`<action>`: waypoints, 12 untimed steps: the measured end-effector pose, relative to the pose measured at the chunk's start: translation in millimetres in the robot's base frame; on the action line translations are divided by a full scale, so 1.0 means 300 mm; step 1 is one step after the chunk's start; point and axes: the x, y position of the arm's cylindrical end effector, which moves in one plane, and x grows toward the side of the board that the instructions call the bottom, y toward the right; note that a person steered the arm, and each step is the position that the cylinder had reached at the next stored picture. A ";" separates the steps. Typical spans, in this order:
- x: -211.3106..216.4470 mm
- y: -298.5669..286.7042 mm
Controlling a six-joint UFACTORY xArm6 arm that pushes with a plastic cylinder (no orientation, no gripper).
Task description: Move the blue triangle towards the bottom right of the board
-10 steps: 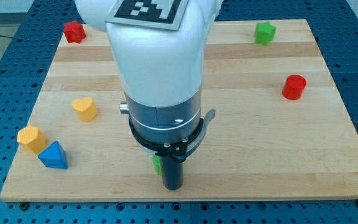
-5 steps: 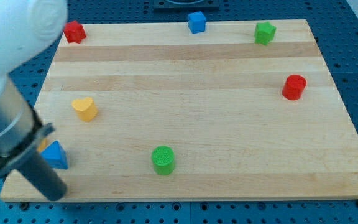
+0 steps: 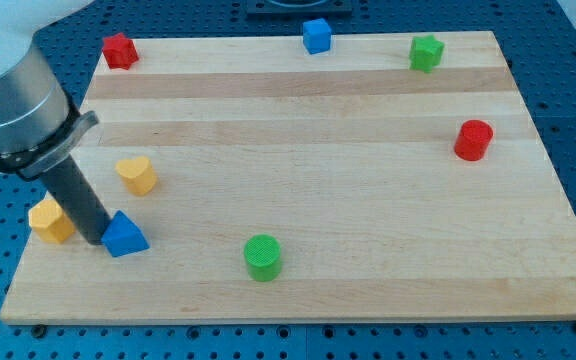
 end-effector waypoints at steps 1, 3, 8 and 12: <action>-0.001 0.055; 0.043 0.074; 0.025 0.213; -0.039 0.666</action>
